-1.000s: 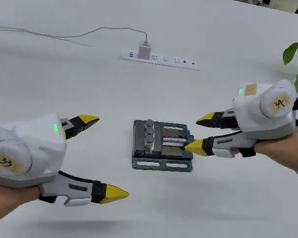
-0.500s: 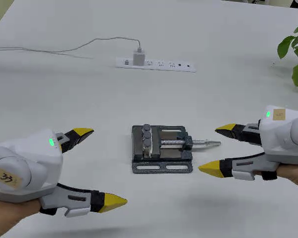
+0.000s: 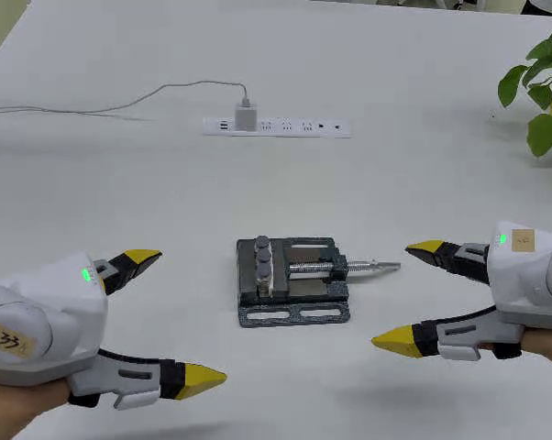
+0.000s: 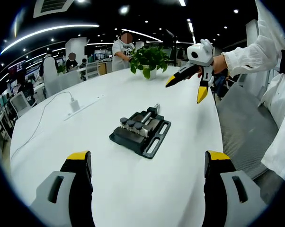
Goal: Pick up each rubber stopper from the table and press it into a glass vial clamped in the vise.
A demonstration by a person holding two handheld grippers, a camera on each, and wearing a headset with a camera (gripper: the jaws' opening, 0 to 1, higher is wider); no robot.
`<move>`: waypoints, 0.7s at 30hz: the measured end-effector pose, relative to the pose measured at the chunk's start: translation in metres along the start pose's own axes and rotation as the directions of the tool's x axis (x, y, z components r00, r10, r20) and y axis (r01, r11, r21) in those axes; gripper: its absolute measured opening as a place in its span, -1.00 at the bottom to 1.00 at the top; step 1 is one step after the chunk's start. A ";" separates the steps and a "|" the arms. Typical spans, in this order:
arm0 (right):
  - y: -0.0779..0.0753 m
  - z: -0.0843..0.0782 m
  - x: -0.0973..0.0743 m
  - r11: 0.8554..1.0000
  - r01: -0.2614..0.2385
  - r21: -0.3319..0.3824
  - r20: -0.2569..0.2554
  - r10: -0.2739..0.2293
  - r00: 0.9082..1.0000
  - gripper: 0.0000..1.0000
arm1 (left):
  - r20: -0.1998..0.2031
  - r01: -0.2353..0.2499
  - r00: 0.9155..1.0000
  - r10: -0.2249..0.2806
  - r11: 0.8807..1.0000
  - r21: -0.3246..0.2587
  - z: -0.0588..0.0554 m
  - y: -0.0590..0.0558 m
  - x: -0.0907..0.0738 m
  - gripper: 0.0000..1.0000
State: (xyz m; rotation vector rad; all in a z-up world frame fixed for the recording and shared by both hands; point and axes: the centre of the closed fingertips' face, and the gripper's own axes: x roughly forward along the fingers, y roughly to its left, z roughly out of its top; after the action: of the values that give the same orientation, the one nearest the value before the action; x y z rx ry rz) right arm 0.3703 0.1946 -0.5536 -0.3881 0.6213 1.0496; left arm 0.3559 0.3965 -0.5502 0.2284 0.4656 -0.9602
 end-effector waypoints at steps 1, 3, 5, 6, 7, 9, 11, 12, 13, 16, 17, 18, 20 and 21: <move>0.000 0.000 0.000 1.000 0.000 -0.001 0.002 0.000 1.000 0.65 | -0.003 0.001 1.000 -0.001 1.000 0.000 -0.001 0.000 0.000 0.98; -0.001 -0.002 -0.003 1.000 0.004 -0.004 0.002 -0.004 1.000 0.65 | -0.004 0.004 1.000 -0.004 1.000 0.001 -0.001 -0.001 0.000 0.98; -0.002 -0.004 -0.005 1.000 0.007 -0.003 0.001 -0.007 1.000 0.66 | -0.007 0.005 1.000 -0.005 1.000 -0.002 -0.002 -0.002 0.000 0.98; -0.003 -0.005 -0.006 1.000 0.010 -0.004 0.002 -0.010 1.000 0.66 | -0.006 0.006 1.000 -0.006 1.000 -0.001 -0.002 -0.002 0.001 0.98; -0.004 -0.005 -0.007 1.000 0.013 -0.005 0.003 -0.013 1.000 0.66 | -0.005 0.007 1.000 -0.007 1.000 0.000 -0.001 -0.002 0.001 0.98; -0.005 -0.005 -0.009 1.000 0.016 -0.002 0.010 -0.016 1.000 0.66 | -0.003 0.009 1.000 -0.009 1.000 0.004 0.001 -0.004 0.002 0.98; -0.006 -0.005 -0.011 1.000 0.020 -0.005 0.014 -0.020 1.000 0.66 | -0.004 0.012 1.000 -0.012 1.000 0.006 0.001 -0.004 0.003 0.98; -0.006 -0.005 -0.011 1.000 0.021 -0.003 0.014 -0.021 1.000 0.66 | -0.004 0.014 1.000 -0.014 1.000 0.007 0.001 -0.005 0.003 0.98; -0.006 -0.005 -0.012 1.000 0.020 -0.002 0.016 -0.020 1.000 0.66 | -0.003 0.016 1.000 -0.016 1.000 0.007 0.001 -0.006 0.004 0.98; -0.006 -0.005 -0.012 1.000 0.021 -0.006 0.022 -0.021 1.000 0.67 | -0.005 0.021 1.000 -0.021 1.000 0.011 0.002 -0.008 0.004 0.98; -0.005 -0.005 -0.012 1.000 0.022 -0.005 0.021 -0.022 1.000 0.67 | -0.004 0.023 1.000 -0.023 1.000 0.012 0.002 -0.008 0.005 0.98; -0.005 -0.004 -0.012 1.000 0.021 -0.005 0.023 -0.021 1.000 0.67 | -0.004 0.024 1.000 -0.024 1.000 0.011 0.003 -0.009 0.005 0.98; -0.005 -0.004 -0.012 1.000 0.023 -0.009 0.023 -0.023 0.999 0.66 | -0.010 0.023 1.000 -0.023 1.000 0.019 0.003 -0.010 0.005 0.98; -0.005 -0.004 -0.012 1.000 0.023 -0.012 0.021 -0.023 1.000 0.66 | -0.008 0.023 1.000 -0.022 1.000 0.019 0.003 -0.010 0.005 0.98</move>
State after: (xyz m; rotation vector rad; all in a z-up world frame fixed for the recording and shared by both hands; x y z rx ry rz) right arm 0.3692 0.1815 -0.5491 -0.3936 0.5908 1.0350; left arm 0.3507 0.3860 -0.5497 0.2449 0.4672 -0.9865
